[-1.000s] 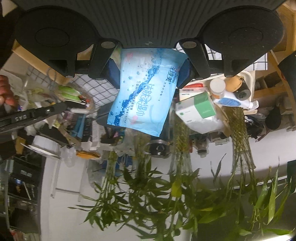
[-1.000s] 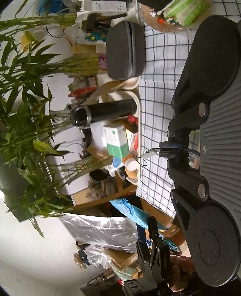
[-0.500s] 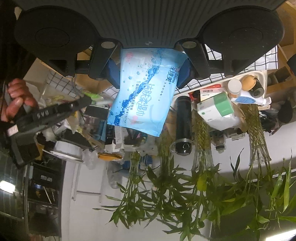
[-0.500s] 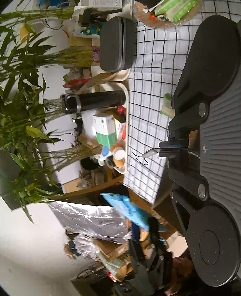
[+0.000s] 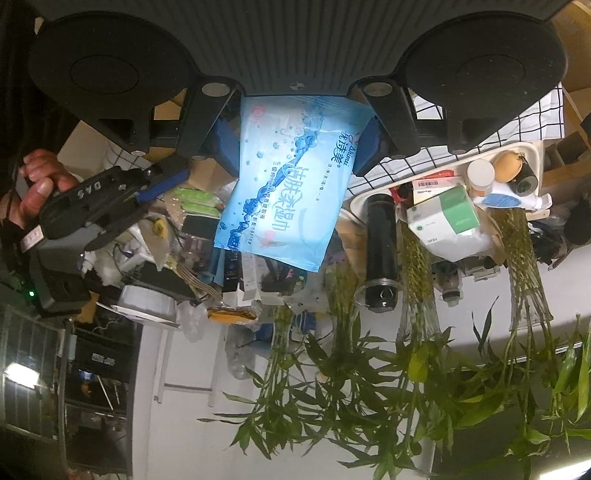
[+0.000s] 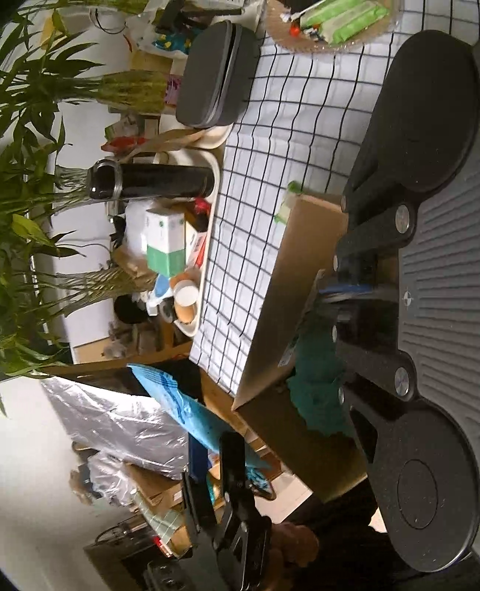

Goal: Organize soft objects
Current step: 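Carry the blue packet into the cardboard box and open the left gripper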

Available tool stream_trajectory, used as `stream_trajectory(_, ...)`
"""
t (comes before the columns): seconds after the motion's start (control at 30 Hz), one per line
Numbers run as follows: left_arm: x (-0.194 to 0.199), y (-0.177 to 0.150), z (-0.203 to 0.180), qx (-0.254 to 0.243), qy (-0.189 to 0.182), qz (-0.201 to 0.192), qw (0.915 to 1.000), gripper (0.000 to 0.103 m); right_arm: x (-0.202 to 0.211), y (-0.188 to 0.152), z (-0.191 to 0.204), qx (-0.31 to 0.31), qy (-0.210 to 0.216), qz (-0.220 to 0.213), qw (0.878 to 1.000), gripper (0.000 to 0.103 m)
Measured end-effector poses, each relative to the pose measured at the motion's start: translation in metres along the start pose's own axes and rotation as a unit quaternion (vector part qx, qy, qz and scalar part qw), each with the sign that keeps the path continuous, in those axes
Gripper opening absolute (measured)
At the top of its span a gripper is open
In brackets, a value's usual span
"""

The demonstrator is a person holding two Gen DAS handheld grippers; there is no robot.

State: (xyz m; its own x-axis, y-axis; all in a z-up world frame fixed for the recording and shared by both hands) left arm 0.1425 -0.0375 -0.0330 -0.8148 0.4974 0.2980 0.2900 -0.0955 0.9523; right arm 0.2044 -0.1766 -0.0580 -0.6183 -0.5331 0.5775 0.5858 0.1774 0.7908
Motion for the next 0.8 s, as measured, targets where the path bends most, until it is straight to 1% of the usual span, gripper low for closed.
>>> stream_trajectory(0.03,-0.001,0.0,-0.001,-0.001,-0.001,0.002,1.0,0.063,0.002,0.001,-0.003,-0.003,-0.008,-0.006,1.0,0.042)
stream_trajectory(0.07,-0.001,-0.001,-0.001,-0.002,-0.004,0.005,1.0,0.063,0.004,0.003,-0.005,-0.005,-0.016,-0.015,1.0,0.051)
stream_trajectory(0.1,-0.002,-0.002,-0.003,-0.004,-0.007,0.009,0.9999,0.063,0.007,0.005,-0.008,-0.006,-0.024,-0.025,0.999,0.068)
stream_trajectory(0.13,-0.002,-0.004,-0.004,-0.007,-0.012,0.012,0.9998,0.063,0.01,0.007,-0.01,-0.008,-0.032,-0.036,0.999,0.08)
stream_trajectory(0.2,-0.003,-0.006,-0.008,-0.015,-0.022,0.021,0.9994,0.063,0.015,0.01,-0.016,-0.016,-0.046,-0.053,0.997,0.088)
stream_trajectory(0.23,-0.004,-0.008,-0.01,-0.019,-0.027,0.027,0.9991,0.063,0.016,0.011,-0.02,-0.023,-0.052,-0.058,0.997,0.089)
stream_trajectory(0.37,-0.008,-0.016,-0.021,-0.039,-0.046,0.048,0.997,0.063,0.017,0.014,-0.033,-0.041,-0.074,-0.062,0.994,0.091)
stream_trajectory(0.57,-0.011,-0.027,-0.035,-0.064,-0.078,0.075,0.9921,0.064,0.017,0.014,-0.034,-0.041,-0.076,-0.064,0.994,0.091)
stream_trajectory(0.63,-0.012,-0.03,-0.039,-0.069,-0.086,0.081,0.9906,0.065,0.017,0.014,-0.033,-0.041,-0.077,-0.065,0.994,0.091)
stream_trajectory(0.7,-0.014,-0.032,-0.042,-0.078,-0.085,0.083,0.9899,0.066,0.016,0.016,-0.033,-0.043,-0.079,-0.066,0.994,0.091)
stream_trajectory(0.8,-0.016,-0.032,-0.043,-0.094,-0.065,0.082,0.9901,0.067,0.016,0.016,-0.033,-0.045,-0.08,-0.067,0.994,0.091)
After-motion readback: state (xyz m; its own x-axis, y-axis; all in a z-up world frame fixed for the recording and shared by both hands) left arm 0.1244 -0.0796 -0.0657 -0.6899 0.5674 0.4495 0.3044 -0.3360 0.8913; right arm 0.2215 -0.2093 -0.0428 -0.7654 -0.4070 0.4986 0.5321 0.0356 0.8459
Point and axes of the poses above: each gripper's, at about its wrist camera, not at the fingertips, and x roughly against the way its jaws point, z to its left, y to its top, the point moved 5 cm from there along -x, roughly the way its jaws point, and after that the axes turned 10 degrees about -z, right-handed, at the moved point
